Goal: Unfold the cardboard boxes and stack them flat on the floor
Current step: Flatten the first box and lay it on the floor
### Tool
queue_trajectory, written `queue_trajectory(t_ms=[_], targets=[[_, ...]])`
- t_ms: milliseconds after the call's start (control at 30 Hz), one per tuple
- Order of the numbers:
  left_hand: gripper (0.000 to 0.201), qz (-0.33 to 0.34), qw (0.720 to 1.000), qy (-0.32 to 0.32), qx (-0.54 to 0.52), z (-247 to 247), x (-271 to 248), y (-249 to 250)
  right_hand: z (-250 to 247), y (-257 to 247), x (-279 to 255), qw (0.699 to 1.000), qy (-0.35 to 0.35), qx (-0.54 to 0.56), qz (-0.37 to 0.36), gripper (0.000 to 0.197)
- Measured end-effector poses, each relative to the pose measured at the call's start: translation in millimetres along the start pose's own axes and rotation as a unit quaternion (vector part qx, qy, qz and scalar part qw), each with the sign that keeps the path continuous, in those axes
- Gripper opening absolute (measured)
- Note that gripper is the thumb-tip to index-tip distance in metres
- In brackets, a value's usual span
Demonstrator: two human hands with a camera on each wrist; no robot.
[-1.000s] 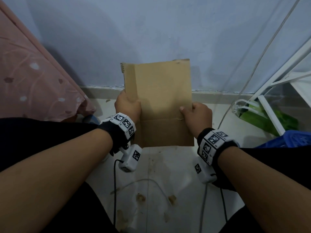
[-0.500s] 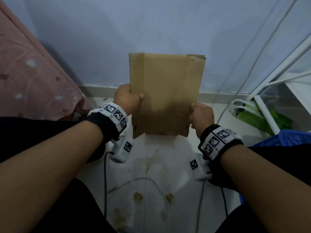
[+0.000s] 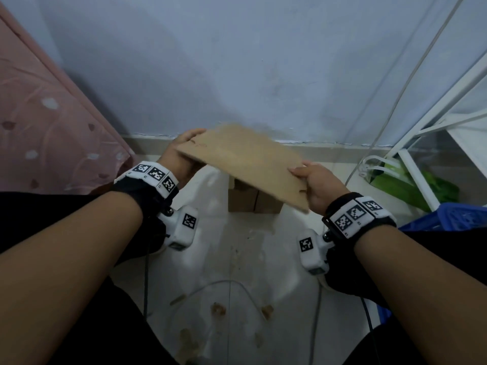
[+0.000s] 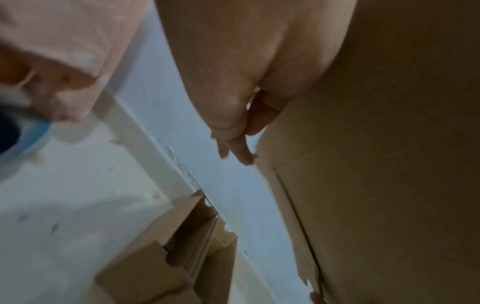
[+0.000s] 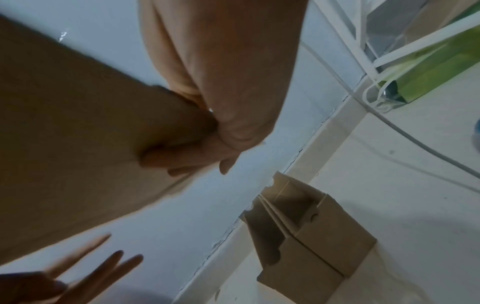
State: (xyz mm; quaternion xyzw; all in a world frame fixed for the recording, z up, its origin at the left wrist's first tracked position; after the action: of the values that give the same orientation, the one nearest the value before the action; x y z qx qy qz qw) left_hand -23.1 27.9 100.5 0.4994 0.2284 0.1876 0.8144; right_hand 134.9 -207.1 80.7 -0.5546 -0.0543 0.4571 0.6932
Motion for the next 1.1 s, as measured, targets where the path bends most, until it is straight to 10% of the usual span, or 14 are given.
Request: queue_trajectory(t_ms=[133,267,600,867,1100], targets=[[0.032,-0.153,0.984,-0.014,-0.089,-5,-3,-11,-4,-7,3,0.999,0.011,-0.044,-0.011,0.033],[0.031,-0.203,0.962,-0.12,0.138,9,-15,-22,-17,-10,6,0.987,0.049,-0.151,-0.015,0.029],[0.012,-0.026,0.889,0.028,0.457,18,-33,-41,4,-6,-8,0.841,0.189,-0.501,-0.078,0.034],[0.032,-0.069,0.93,0.148,0.33,-22,-22,-47,12,9,14,0.908,0.082,-0.404,-0.071,0.049],[0.031,-0.039,0.897,0.334,0.286,-90,-21,-49,59,84,63,0.929,-0.003,-0.37,0.014,0.046]])
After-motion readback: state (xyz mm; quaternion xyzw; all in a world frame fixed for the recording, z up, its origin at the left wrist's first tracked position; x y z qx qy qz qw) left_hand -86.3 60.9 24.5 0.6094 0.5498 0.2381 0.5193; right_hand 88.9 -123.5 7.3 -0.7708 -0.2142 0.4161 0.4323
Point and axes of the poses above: each hand's wrist, its own x-axis towards the middle knuckle, its own z-axis out of the palm, y = z × x, the point moved 7 cm from there along x, towards the middle knuckle, and after that the axes turned 11 degrees about -y, right-handed, at the moved point
